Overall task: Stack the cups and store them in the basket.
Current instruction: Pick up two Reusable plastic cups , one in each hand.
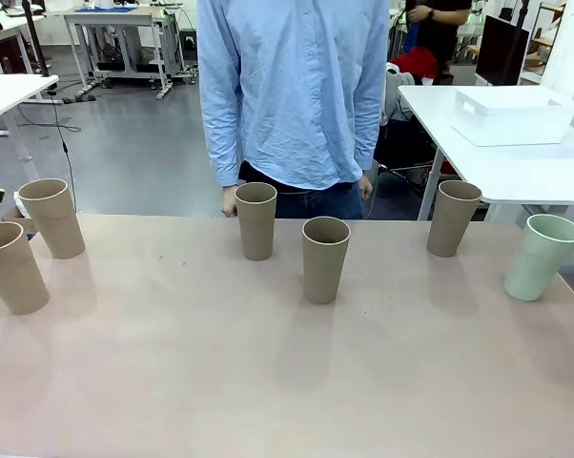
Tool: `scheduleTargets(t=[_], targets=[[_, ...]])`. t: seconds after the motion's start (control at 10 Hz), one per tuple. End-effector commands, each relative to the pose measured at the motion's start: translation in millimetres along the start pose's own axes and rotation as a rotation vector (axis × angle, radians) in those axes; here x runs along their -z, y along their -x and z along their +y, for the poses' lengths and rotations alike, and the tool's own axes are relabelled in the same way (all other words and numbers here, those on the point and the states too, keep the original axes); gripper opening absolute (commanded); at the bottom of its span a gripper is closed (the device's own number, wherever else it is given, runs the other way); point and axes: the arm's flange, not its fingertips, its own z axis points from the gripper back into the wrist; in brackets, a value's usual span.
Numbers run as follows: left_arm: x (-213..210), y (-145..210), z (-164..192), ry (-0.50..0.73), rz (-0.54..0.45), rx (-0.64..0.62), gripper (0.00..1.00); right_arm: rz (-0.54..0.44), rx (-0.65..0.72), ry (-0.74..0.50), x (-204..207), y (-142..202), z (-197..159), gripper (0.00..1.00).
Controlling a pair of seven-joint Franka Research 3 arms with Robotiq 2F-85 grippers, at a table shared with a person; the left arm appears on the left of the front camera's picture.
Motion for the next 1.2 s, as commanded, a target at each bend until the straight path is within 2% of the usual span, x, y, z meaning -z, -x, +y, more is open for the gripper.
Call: scheduleTargets(t=[0.0,0.6,0.7,0.9,1.0,1.1], targets=[[1,0,2,0.001,-0.018,0.019,1.00,-0.024,-0.024,-0.001,0,-1,-3,1.00],[1,0,2,0.001,-0.018,0.019,1.00,-0.024,-0.024,-0.001,0,-1,-3,1.00],[0,0,1,0.000,0.001,0.001,1.00,0.000,-0.001,-0.003,0,0,1,1.00],[-18,-11,40,0.078,0.024,0.002,1.00,0.043,-0.033,-0.093,-2,-40,-47,1.00],[-26,-8,59,0.128,0.024,-0.008,1.00,0.053,-0.037,-0.211,3,-47,-78,1.00],[-37,4,77,0.181,0.025,0.006,1.00,0.049,-0.030,-0.221,7,-46,-95,1.00]])
